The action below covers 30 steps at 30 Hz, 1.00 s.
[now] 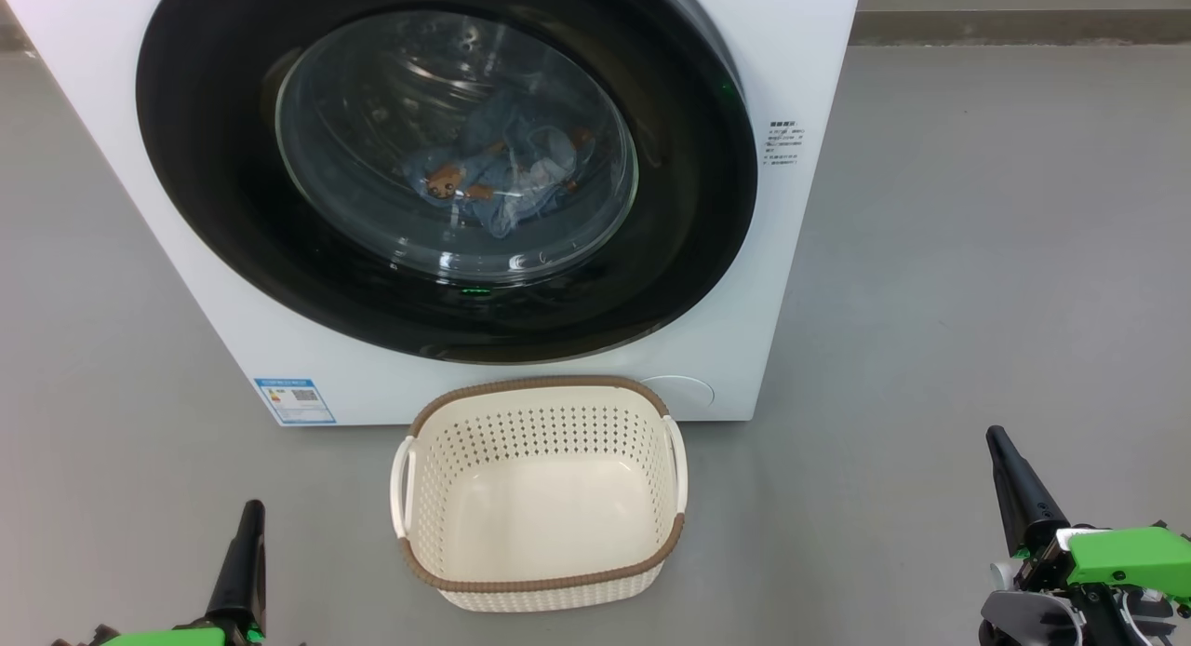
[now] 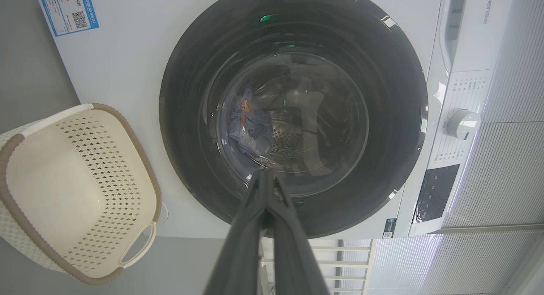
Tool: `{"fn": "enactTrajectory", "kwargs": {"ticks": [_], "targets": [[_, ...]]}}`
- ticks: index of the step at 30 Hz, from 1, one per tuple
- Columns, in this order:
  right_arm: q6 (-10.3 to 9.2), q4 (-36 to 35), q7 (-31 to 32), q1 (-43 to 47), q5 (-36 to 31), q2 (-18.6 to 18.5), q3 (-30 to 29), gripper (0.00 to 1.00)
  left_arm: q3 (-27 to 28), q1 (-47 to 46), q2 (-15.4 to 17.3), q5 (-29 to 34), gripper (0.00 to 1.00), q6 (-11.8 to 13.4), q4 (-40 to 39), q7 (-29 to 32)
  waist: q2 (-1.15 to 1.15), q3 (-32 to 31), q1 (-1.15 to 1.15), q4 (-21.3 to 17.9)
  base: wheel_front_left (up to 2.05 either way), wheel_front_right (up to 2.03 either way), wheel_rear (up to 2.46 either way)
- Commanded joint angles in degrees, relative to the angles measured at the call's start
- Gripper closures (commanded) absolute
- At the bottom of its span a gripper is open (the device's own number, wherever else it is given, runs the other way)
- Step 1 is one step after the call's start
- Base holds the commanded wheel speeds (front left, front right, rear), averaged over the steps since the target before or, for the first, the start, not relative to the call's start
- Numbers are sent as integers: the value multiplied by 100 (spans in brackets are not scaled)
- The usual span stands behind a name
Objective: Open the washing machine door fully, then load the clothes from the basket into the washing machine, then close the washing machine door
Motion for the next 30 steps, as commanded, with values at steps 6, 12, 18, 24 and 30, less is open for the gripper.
{"fn": "enactTrajectory", "kwargs": {"ticks": [6, 12, 18, 24, 30], "targets": [[10, -169, 30, -248, 1, -52, 102, 100, 187, -245, 51, -46, 100, 3, -182, 35, 0, 0, 0, 0, 0, 0, 0], [10, -169, 31, -248, -1, -51, 100, 100, 187, -245, 51, -46, 100, 3, -182, 35, 0, 0, 0, 0, 0, 0, 0], [10, -169, 33, -249, -3, -49, 98, 100, 186, -245, 51, -46, 100, 3, -182, 35, 0, 0, 0, 0, 0, 0, 0], [10, -169, 34, -249, -4, -48, 97, 100, 186, -245, 51, -46, 100, 3, -182, 35, 0, 0, 0, 0, 0, 0, 0], [10, -169, 36, -249, -5, -47, 95, 100, 186, -245, 51, -46, 100, 3, -182, 34, 0, 0, 0, 0, 0, 0, 0]]}}
